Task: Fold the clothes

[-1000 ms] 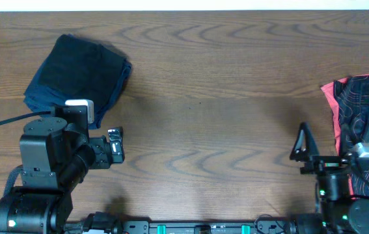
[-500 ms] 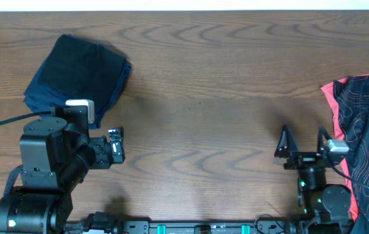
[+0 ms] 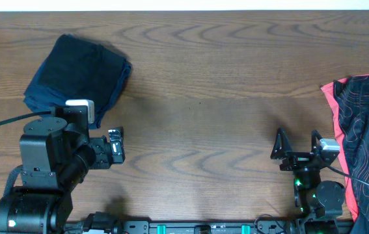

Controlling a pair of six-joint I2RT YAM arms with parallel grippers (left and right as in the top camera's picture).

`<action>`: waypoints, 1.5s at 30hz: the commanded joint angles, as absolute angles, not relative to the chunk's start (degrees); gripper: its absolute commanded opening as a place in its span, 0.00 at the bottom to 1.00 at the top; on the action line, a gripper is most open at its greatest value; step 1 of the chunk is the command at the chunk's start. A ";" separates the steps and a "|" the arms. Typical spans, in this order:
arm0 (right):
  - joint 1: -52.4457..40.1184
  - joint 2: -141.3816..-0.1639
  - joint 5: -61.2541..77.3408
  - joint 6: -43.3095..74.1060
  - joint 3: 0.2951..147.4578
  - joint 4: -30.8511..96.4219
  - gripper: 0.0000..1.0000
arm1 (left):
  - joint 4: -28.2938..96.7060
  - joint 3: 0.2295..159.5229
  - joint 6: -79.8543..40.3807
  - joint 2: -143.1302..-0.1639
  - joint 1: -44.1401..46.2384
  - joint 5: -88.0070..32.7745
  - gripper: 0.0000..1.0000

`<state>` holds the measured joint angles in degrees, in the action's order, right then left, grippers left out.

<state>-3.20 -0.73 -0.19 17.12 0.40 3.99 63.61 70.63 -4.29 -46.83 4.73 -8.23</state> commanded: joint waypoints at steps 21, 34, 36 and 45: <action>-2.66 -0.30 0.05 16.64 0.32 4.19 0.99 | 48.21 63.00 -2.63 -39.51 4.84 -4.47 0.98; -2.66 -0.38 0.05 16.67 0.32 4.19 0.99 | 16.71 29.34 -2.63 -15.03 4.78 -4.73 0.98; -2.66 -0.38 0.05 16.64 0.32 4.19 0.99 | 14.17 25.19 -2.63 -10.92 4.73 -4.71 0.98; -2.66 -0.38 0.05 16.64 0.32 4.19 0.99 | 7.53 11.42 -2.72 -0.08 4.43 -6.20 0.98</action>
<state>-3.20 -0.71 0.01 17.10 0.40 4.01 8.84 13.72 -2.98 -0.71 4.60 -5.61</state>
